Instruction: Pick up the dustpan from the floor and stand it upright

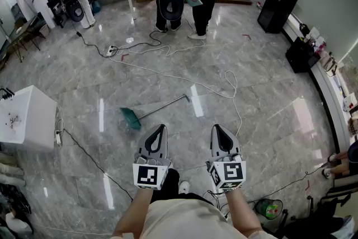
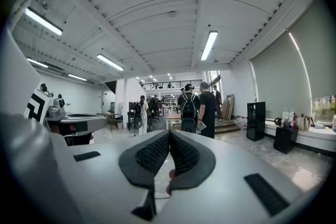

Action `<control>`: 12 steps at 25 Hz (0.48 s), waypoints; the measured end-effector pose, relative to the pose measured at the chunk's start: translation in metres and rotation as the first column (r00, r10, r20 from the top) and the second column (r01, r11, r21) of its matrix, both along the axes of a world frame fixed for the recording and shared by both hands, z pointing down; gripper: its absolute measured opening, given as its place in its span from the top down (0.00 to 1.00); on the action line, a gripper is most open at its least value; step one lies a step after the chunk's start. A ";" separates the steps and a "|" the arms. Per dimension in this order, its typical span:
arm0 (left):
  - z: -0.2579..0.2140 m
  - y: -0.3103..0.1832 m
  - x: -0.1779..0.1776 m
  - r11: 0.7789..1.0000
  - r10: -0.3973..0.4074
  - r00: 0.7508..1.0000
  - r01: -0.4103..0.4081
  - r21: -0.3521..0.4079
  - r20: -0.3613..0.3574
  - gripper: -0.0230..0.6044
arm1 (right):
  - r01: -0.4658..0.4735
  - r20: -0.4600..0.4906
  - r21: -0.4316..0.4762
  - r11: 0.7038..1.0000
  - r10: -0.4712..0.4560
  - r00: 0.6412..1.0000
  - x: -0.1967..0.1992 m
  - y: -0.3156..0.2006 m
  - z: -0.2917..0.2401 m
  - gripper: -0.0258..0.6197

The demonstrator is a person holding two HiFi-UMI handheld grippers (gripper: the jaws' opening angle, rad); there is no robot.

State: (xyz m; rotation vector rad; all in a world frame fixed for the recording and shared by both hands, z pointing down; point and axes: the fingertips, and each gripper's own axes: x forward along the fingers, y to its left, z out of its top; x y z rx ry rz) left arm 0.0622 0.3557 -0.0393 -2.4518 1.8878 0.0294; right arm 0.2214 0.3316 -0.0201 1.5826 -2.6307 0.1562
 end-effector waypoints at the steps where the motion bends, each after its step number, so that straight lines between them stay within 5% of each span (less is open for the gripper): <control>1: 0.005 -0.014 0.000 1.000 0.009 1.000 -0.009 -0.004 0.001 0.95 | -0.003 -0.007 0.002 1.000 0.003 1.000 -0.001 -0.015 0.002 0.93; 8: 0.019 -0.146 -0.031 1.000 -0.008 1.000 0.008 -0.018 -0.008 0.95 | 0.008 -0.053 -0.025 1.000 -0.009 0.999 -0.038 -0.138 0.009 0.93; 12: 0.020 -0.216 -0.037 0.999 0.030 0.999 -0.029 0.036 -0.028 0.95 | -0.001 -0.060 -0.009 1.000 0.000 0.998 -0.061 -0.199 0.007 0.93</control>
